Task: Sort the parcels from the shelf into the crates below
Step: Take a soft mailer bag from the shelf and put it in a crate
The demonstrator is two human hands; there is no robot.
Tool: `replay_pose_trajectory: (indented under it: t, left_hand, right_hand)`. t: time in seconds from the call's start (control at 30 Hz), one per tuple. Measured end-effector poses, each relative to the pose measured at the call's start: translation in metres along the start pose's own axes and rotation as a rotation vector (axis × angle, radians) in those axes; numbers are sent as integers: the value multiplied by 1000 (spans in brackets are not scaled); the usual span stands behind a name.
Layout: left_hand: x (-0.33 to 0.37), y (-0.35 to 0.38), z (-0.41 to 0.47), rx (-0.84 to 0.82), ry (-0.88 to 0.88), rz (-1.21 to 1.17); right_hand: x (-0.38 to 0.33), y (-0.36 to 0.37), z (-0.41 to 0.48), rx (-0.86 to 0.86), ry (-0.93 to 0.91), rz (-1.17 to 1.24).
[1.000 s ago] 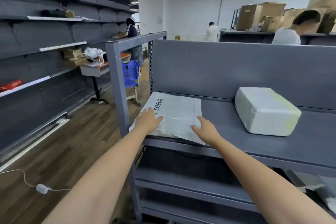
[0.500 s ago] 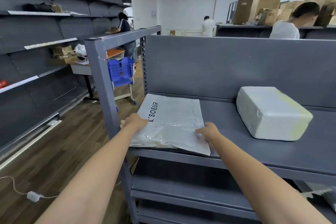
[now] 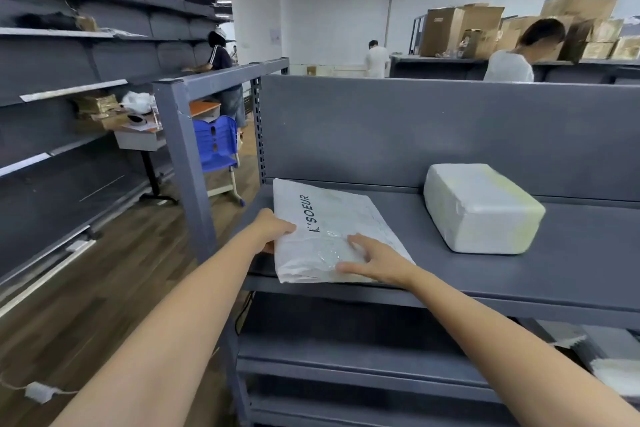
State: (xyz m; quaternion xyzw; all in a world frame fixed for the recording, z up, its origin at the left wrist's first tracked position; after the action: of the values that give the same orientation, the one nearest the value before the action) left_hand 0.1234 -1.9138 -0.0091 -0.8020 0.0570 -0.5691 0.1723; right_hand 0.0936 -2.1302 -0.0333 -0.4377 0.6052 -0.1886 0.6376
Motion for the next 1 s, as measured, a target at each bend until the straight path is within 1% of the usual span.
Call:
replay_pose_trajectory:
  t: [0.07,0.1,0.13,0.2,0.33,0.43,0.6,0.7,0.8,0.87,0.97,1.0]
  left_hand:
    - [9,6,-11,-25,68,-23]
    - [11,9,-15,-39,99,-21]
    - [13,13,-21,-42,123,-17]
    - [20,20,-36,-49,143,-9]
    - [35,38,-70,-117,177,-56]
    - [44,46,-101,-89,238,-24]
    - [50,46,-139,-107,289,-171]
    - [45,44,-160,-78,312,-155]
    - [28,46,-175,-17,288,-86]
    - [15,48,-187,24,235,-50]
    - [-6,55,-199,38,134,-50]
    - [-13,60,-206,35,132,-63]
  right_hand:
    - [-11,5,-16,-60,-138,-192]
    - [-11,7,-19,-49,-185,-303]
    - [-10,9,-23,-16,-212,-399]
    - [-6,9,-29,86,-205,-498]
    - [-3,2,-49,331,-185,-511]
    - [2,-8,-75,428,-221,-374]
    - [-3,-36,-125,601,-272,-47]
    - [-7,-59,-155,672,-286,166]
    - [-1,-81,-185,644,-223,388]
    - [6,-88,-205,607,-181,525]
    - [14,-90,-232,562,-181,694]
    - [20,-89,-243,539,-176,758]
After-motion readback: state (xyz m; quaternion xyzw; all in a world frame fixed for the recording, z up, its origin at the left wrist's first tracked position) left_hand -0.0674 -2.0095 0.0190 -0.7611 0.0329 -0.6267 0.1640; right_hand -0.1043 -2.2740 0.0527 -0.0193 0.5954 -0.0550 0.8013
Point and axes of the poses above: each hand's wrist, its own z-axis towards the middle knuckle, its own y-axis out of the palm, x = y × z, the point moved 2 cm from there along z, towards the middle knuckle, and after that the axes turned 3 degrees about -z, right-handed, at the moved point
